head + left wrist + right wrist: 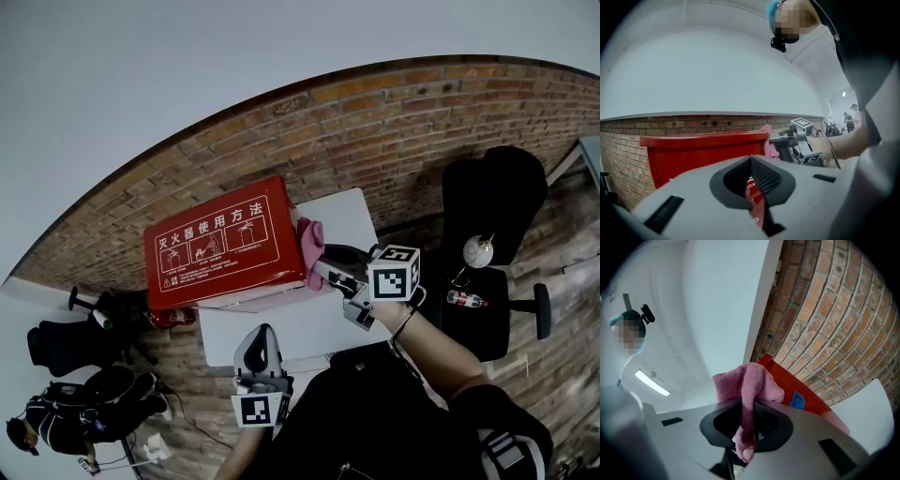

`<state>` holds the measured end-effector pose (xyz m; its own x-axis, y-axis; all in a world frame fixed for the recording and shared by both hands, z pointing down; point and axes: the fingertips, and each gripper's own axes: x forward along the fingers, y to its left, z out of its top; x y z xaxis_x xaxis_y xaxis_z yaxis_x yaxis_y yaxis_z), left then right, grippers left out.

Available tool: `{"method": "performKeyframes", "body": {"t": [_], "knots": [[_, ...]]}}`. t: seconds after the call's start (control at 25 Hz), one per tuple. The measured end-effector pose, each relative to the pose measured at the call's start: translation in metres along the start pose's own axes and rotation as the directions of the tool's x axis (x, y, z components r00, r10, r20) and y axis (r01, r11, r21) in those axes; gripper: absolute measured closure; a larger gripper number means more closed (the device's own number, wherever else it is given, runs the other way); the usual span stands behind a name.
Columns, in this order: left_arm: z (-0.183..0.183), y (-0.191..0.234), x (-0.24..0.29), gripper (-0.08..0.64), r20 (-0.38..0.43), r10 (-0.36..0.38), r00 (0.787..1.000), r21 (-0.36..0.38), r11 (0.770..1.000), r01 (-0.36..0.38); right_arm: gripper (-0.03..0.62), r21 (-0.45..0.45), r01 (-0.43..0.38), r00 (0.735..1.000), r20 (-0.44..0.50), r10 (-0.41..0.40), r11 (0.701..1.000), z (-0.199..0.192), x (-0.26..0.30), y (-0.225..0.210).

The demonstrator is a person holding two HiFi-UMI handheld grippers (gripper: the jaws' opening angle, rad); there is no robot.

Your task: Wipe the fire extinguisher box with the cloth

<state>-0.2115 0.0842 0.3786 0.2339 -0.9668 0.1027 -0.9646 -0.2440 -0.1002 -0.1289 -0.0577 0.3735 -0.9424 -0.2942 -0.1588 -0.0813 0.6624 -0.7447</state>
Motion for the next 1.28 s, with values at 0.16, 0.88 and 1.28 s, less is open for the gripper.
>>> {"method": "performKeyframes", "body": {"t": [0.16, 0.88, 1.28], "knots": [[0.004, 0.006, 0.0, 0.511, 0.028, -0.002, 1.0, -0.007, 1.0, 0.002, 0.531, -0.157, 0.101, 0.995, 0.026, -0.098, 0.982, 0.003, -0.004, 0.003], [0.035, 0.031, 0.027, 0.511, 0.132, -0.041, 0.99, -0.047, 0.998, 0.048, 0.53, -0.641, 0.309, 0.95, 0.172, -0.261, 0.703, 0.037, -0.023, 0.055], [0.062, 0.047, 0.027, 0.511, 0.206, -0.066, 0.976, -0.056, 0.995, 0.079, 0.531, -0.747, 0.318, 0.947, 0.223, -0.231, 0.584, 0.039, -0.016, 0.094]]}}
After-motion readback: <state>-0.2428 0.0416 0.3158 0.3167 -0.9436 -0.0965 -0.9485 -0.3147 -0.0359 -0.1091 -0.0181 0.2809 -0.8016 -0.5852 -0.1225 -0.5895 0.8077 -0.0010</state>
